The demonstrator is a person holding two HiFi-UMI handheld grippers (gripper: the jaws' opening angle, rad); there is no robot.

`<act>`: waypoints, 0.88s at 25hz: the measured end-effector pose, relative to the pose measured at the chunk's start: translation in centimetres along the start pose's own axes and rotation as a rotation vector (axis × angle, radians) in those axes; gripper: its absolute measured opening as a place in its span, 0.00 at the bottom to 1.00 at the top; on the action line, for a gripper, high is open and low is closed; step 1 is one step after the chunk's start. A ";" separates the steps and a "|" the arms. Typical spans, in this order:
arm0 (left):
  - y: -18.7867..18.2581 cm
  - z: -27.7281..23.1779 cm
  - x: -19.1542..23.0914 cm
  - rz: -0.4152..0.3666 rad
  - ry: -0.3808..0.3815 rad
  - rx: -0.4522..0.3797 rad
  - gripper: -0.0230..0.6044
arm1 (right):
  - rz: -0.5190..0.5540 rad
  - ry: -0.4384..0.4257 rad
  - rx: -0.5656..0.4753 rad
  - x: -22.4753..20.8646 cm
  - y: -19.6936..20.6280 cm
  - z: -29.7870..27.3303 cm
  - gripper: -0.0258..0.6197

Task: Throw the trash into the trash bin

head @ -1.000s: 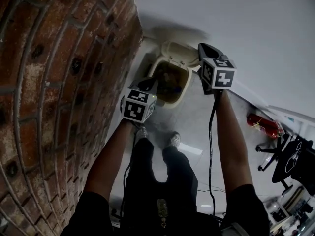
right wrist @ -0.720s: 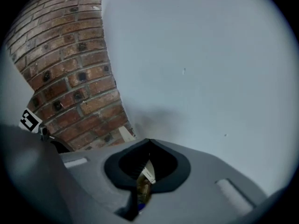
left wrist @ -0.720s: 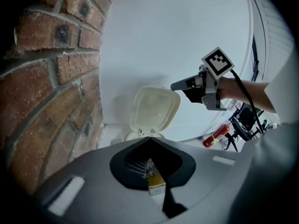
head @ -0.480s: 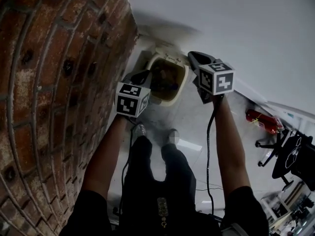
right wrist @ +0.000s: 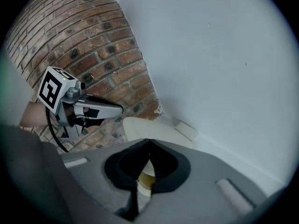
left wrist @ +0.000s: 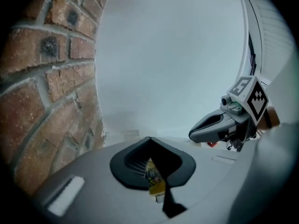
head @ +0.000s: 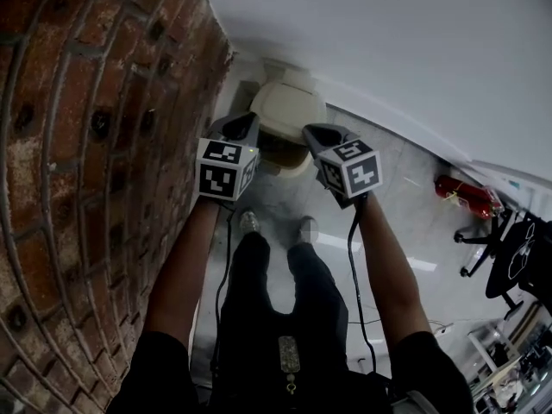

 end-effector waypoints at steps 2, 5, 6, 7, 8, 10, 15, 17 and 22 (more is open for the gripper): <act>1.5 -0.7 0.2 -0.009 -0.001 0.040 0.05 | -0.009 -0.002 0.013 0.5 1.2 -0.5 0.04; 3.8 -1.8 0.7 -0.013 -0.007 0.098 0.05 | -0.022 -0.012 0.026 1.4 2.9 -1.4 0.04; 4.6 -2.2 0.9 -0.013 -0.009 0.117 0.05 | -0.022 -0.018 0.029 1.7 3.4 -1.7 0.04; 5.5 -2.5 1.0 -0.014 -0.011 0.134 0.05 | -0.020 -0.023 0.035 2.1 4.1 -2.1 0.04; 6.3 -2.8 1.3 -0.014 -0.013 0.149 0.05 | -0.017 -0.027 0.043 2.5 4.7 -2.6 0.04; 7.8 -3.5 1.7 -0.014 -0.015 0.176 0.05 | -0.017 -0.033 0.060 3.1 6.0 -3.4 0.04; 11.4 -5.0 3.0 -0.016 -0.018 0.240 0.05 | -0.040 -0.045 0.099 4.7 8.8 -5.4 0.04; 12.6 -5.7 3.5 -0.015 -0.019 0.250 0.05 | -0.044 -0.038 0.106 5.0 10.0 -6.4 0.04; 14.7 -7.3 4.5 -0.025 -0.023 0.267 0.05 | -0.056 -0.006 0.117 5.3 11.9 -8.1 0.04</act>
Point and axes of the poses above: the fingertips, and each gripper's own axes: z backward along the fingers, x to its left, y out of its underside, the point moved 4 cm from there along z, backward along the fingers, and after that the axes turned 15 degrees about z, right-handed, at the moved point
